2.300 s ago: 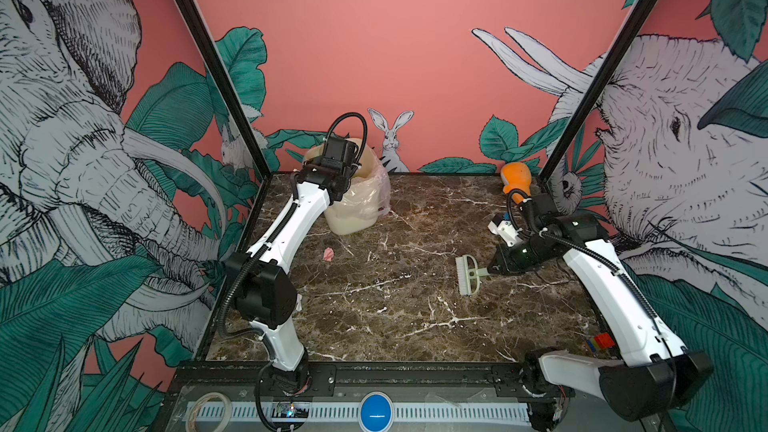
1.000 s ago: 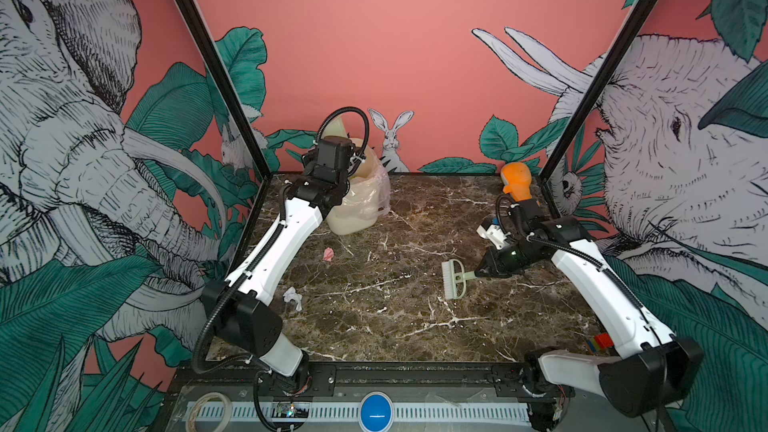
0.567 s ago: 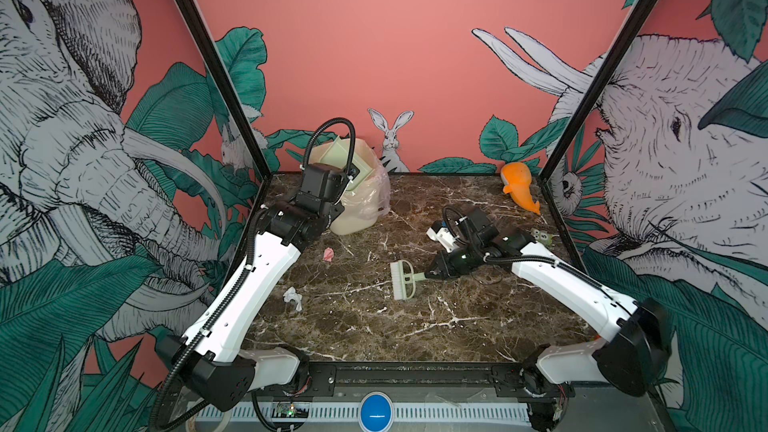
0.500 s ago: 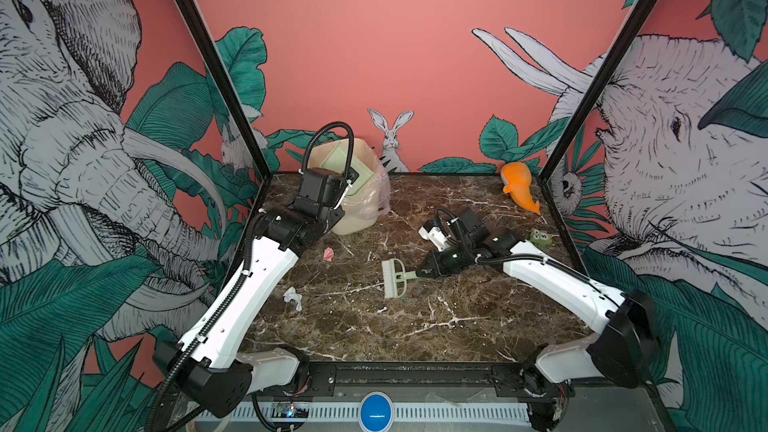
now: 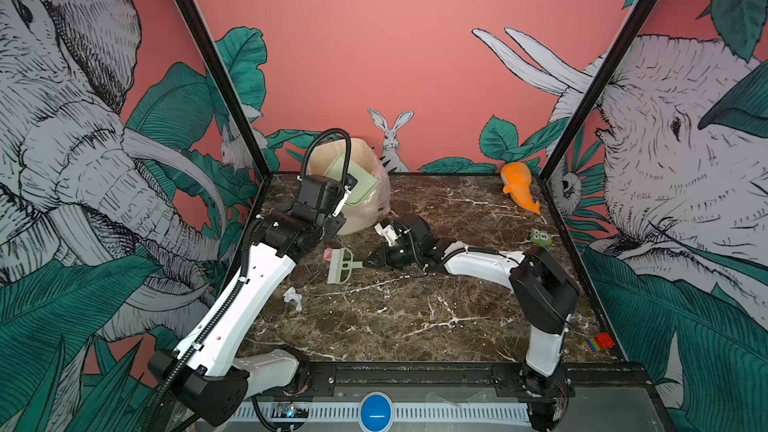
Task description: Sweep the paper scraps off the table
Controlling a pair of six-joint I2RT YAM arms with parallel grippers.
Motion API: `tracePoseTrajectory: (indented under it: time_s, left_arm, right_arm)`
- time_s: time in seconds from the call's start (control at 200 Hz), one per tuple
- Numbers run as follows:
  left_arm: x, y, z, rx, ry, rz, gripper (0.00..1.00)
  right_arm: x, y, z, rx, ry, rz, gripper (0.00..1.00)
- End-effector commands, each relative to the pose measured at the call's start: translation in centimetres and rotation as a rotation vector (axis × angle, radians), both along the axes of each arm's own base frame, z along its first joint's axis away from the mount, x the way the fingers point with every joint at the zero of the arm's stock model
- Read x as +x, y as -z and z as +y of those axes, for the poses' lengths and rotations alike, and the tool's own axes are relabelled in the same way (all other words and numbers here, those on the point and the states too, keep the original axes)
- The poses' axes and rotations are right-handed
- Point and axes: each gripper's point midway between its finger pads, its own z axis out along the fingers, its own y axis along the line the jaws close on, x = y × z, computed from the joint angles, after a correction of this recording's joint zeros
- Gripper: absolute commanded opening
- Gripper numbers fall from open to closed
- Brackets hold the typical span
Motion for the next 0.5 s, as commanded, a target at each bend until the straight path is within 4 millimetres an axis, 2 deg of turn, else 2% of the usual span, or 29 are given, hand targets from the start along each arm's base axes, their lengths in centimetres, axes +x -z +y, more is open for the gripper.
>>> tracePoseTrajectory:
  time_s: [0.0,0.03,0.045,0.1,0.27,0.495]
  left_arm:
    - [-0.9,0.0,0.3,-0.008,0.007,0.006,0.03]
    - [-0.9,0.1,0.2,-0.01,0.011,0.01,0.03]
    - [-1.0,0.1,0.2,-0.011,0.013,0.011,0.03]
    - [-1.1,0.3,0.1,-0.016,0.015,0.015,0.03]
    - [-1.7,1.2,0.1,-0.029,0.022,0.042,0.03]
    - [-3.5,2.5,-0.2,-0.069,0.044,0.108,0.03]
  right_arm:
    - [2.1,-4.6,3.0,0.203,0.052,-0.021,0.0]
    - [2.3,-4.0,3.2,0.202,0.059,-0.01,0.0]
    - [2.8,-4.9,3.6,0.221,0.063,-0.021,0.0]
    - [3.3,-4.7,4.2,0.231,0.072,-0.011,0.0]
    - [4.7,-2.9,5.2,0.238,0.124,0.048,0.0]
    - [5.3,-0.8,5.8,0.209,0.157,0.09,0.0]
